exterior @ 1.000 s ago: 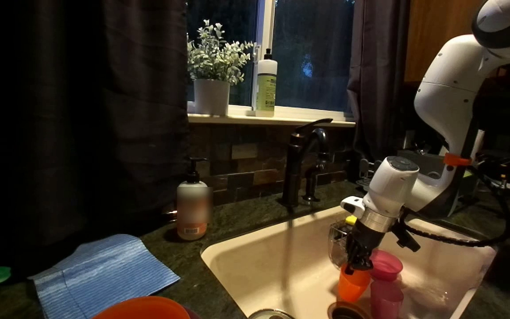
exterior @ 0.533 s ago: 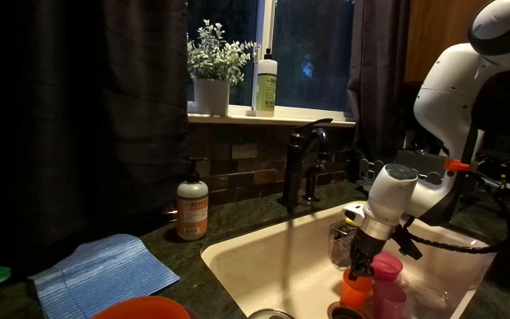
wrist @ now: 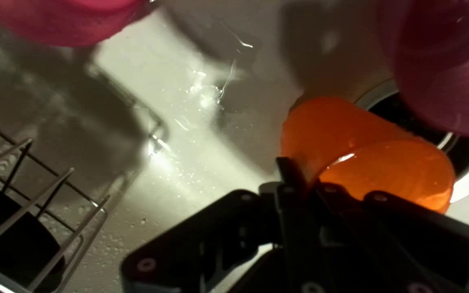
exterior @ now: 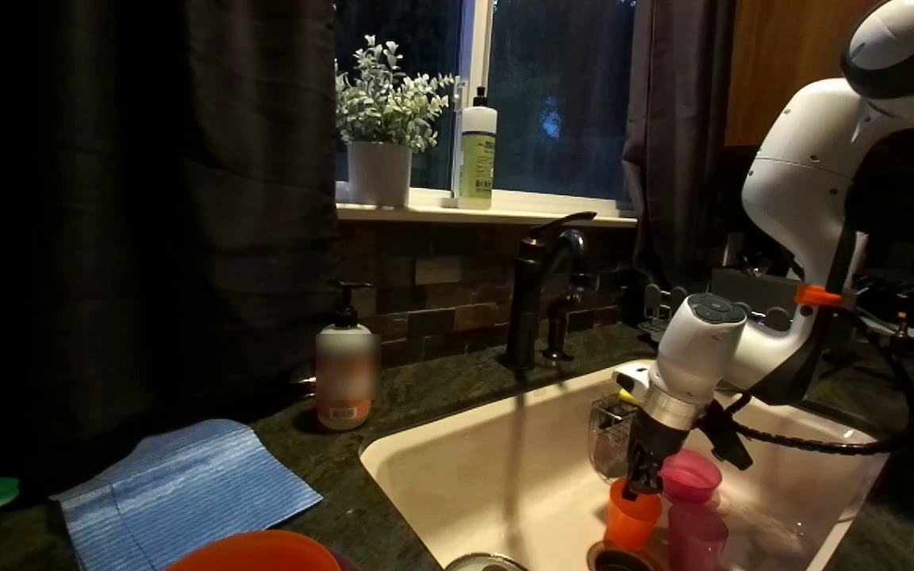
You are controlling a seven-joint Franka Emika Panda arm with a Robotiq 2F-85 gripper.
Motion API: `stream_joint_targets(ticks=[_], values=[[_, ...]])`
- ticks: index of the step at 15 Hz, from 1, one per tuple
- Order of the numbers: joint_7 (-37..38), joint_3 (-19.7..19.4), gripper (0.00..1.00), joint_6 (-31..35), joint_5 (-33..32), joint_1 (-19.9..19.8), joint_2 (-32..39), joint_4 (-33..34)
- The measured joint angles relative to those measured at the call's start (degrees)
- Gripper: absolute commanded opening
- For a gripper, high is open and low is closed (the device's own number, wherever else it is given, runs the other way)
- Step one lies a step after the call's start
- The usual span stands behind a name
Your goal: Pour the liquid out of the orange cup and into the pink cup.
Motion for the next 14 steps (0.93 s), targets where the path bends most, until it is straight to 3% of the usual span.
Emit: stream_joint_targets(ticks=[3, 4, 6, 14], values=[[3.07, 1.25, 0.01, -1.25, -1.43, -0.57, 0.26, 0.49], [4.27, 1.77, 0.3, -1.64, -2.19, -0.84, 0.41, 0.71], [6.08, 2.48, 0.38, -2.44, -3.22, -1.23, 0.64, 1.0], [8.83, 3.44, 0.97, -6.49, -4.79, -1.27, 1.55, 1.75]])
